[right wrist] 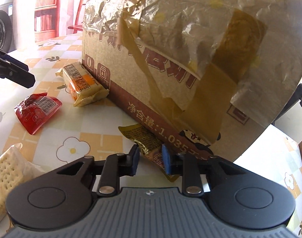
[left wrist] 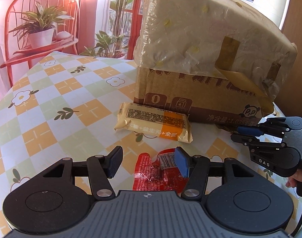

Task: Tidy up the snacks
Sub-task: 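Grasp the red sauce packet with the left tool while the right tool grasps the yellow packet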

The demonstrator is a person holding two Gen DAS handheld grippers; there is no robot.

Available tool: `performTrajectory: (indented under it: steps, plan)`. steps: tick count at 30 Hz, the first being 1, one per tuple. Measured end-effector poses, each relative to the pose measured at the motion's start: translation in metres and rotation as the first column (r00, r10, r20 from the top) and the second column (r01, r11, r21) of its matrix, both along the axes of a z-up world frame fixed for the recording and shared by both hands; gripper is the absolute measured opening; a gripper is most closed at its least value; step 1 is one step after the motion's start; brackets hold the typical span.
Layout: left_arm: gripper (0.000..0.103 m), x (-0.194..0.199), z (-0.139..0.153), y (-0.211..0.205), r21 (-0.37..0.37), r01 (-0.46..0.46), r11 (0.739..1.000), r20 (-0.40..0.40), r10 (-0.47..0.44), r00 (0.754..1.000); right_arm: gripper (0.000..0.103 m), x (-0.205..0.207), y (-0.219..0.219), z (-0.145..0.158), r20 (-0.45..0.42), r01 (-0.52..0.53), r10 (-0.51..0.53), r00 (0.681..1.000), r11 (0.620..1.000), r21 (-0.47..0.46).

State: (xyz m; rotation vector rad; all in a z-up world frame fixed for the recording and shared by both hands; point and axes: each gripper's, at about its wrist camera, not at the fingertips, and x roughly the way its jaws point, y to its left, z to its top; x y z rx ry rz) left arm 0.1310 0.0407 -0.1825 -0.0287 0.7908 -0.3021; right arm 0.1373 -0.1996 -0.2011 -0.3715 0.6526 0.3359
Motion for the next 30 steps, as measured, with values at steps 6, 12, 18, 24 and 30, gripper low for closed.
performTrajectory:
  steps: [6, 12, 18, 24, 30]
  plan:
    - [0.06, -0.005, -0.006, 0.005, 0.003, 0.022, 1.0, -0.024, -0.022, 0.999, 0.008, -0.019, 0.0, 0.021, 0.015, -0.044, 0.042, 0.999, 0.99, 0.135]
    - [0.06, -0.008, -0.016, -0.001, -0.002, 0.009, 1.0, -0.057, -0.009, 0.998, 0.006, -0.03, -0.003, 0.031, 0.027, -0.025, 0.02, 0.999, 0.981, 0.194]
    - [0.061, -0.006, -0.022, -0.017, 0.007, 0.019, 1.0, -0.049, -0.018, 0.999, 0.006, -0.037, -0.013, 0.031, 0.005, 0.033, -0.036, 0.999, 0.959, 0.282]
    - [0.061, 0.001, -0.029, -0.011, 0.034, -0.052, 0.998, -0.045, 0.054, 0.998, 0.006, -0.052, -0.028, 0.037, 0.003, 0.089, -0.101, 0.995, 0.892, 0.443]
    - [0.056, -0.009, -0.036, -0.012, 0.057, -0.054, 0.997, -0.017, 0.055, 0.998, 0.006, -0.058, -0.041, 0.029, -0.035, 0.177, -0.188, 0.981, 0.821, 0.544]
